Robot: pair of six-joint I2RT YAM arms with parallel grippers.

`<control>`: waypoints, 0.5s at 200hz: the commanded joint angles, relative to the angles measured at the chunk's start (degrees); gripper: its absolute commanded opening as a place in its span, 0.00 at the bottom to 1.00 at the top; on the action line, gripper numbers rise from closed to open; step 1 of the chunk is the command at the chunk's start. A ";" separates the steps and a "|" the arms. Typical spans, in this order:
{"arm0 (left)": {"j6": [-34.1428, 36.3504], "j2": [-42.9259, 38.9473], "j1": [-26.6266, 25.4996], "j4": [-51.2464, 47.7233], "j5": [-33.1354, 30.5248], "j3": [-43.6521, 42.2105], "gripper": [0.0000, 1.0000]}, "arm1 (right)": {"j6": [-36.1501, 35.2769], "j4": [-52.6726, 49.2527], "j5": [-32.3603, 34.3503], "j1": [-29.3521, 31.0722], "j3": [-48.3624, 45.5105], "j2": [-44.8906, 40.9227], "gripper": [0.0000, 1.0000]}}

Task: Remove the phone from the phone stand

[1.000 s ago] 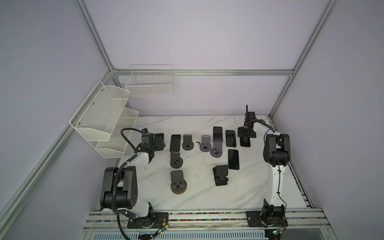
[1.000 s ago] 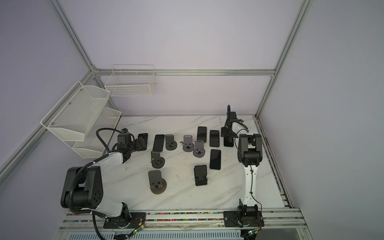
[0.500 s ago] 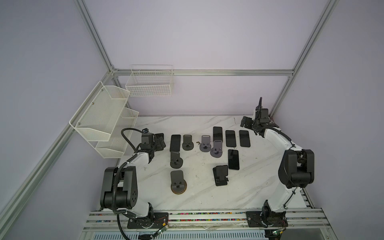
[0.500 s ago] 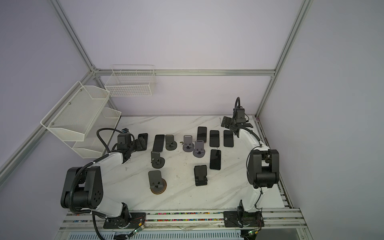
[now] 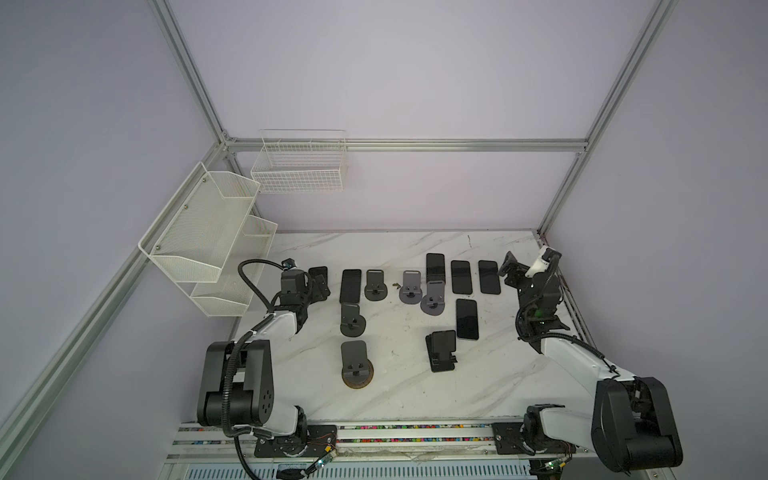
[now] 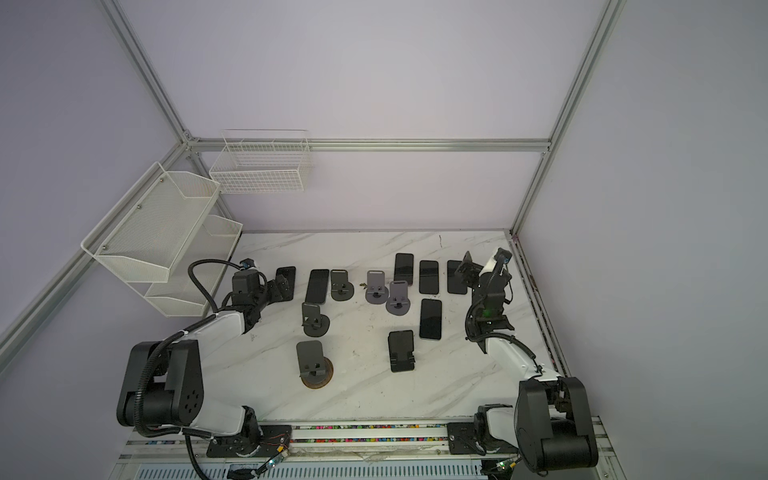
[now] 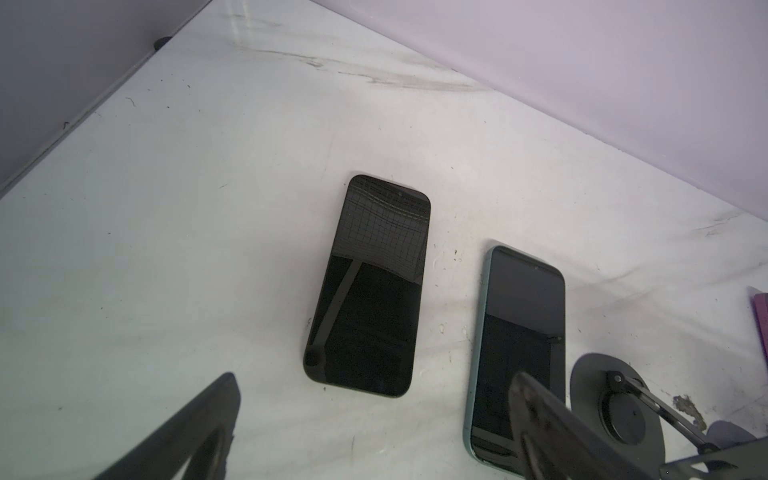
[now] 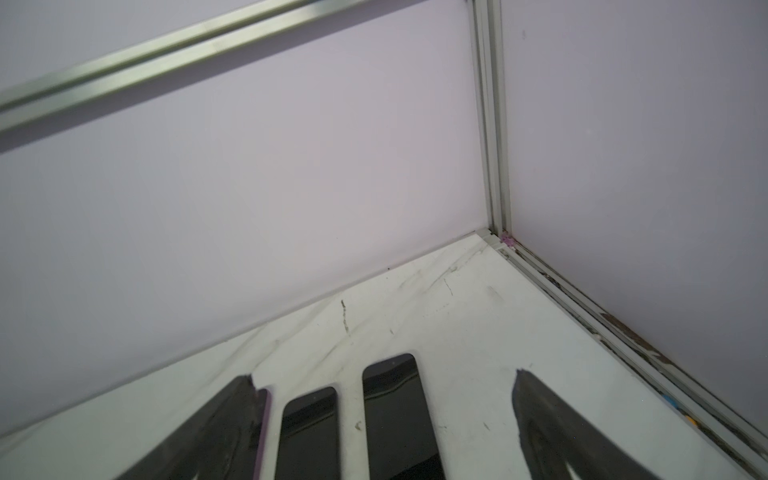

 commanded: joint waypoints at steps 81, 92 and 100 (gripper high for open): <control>2.06 -0.75 0.39 3.35 1.19 -0.64 0.99 | -12.99 45.27 -7.40 -0.14 -9.88 28.89 0.98; 3.44 -0.55 0.40 2.34 -0.28 0.19 1.00 | -12.08 45.73 -7.94 -0.42 -8.36 30.98 0.98; 4.63 -0.55 0.40 1.56 -1.37 0.58 1.00 | -13.46 37.88 -8.61 -0.43 -6.83 28.54 0.98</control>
